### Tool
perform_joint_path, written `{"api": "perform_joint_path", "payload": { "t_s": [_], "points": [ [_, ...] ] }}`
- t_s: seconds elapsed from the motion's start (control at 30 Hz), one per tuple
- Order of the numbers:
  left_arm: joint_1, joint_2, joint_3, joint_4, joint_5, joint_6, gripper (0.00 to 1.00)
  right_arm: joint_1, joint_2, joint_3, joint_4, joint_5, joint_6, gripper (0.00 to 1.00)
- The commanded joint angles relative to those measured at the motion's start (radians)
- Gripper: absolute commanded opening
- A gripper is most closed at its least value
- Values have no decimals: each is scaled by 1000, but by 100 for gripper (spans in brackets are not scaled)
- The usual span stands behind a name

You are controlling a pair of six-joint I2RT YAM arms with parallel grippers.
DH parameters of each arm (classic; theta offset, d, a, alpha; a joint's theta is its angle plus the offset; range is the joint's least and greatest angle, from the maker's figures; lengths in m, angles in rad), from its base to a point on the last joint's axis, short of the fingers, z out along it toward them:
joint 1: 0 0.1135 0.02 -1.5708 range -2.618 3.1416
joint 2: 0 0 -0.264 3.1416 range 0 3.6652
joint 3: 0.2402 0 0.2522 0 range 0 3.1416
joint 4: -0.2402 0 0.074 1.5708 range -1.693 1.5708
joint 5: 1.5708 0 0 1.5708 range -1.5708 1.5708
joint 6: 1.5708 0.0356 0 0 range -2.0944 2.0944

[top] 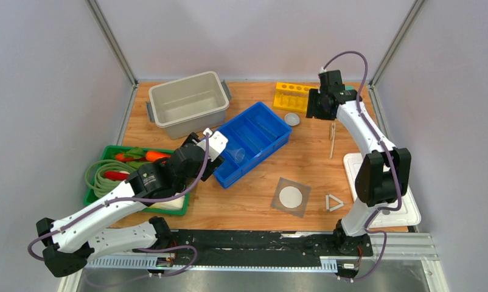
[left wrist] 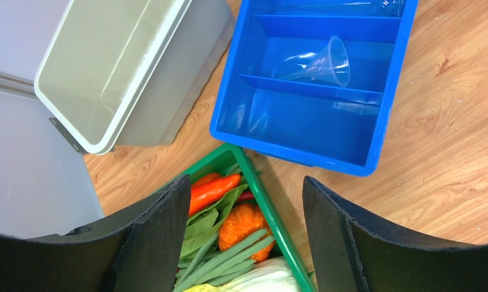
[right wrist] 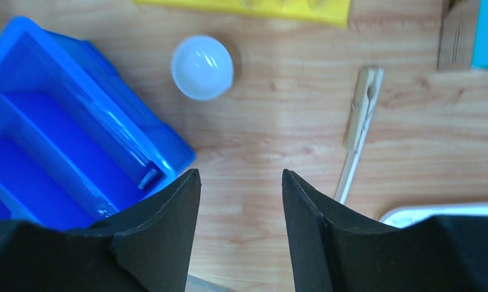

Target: Organize the chemistry lab equipment

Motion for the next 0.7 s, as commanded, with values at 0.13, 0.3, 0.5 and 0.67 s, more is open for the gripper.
{"api": "perform_joint_path", "payload": {
  "t_s": [0.13, 0.3, 0.5, 0.67],
  "points": [
    [-5, -31, 10, 5, -40, 0, 74, -120, -14, -211, 0, 50, 80, 49],
    [-5, -35, 8, 8, -45, -3, 74, -160, 22, -251, 7, 18, 91, 46],
    [-5, -33, 10, 6, -58, -2, 73, -208, 81, -251, 10, -7, 83, 44],
    [-5, -32, 7, 8, -61, -2, 73, -214, 145, -238, -8, 36, 63, 43]
  ]
}}
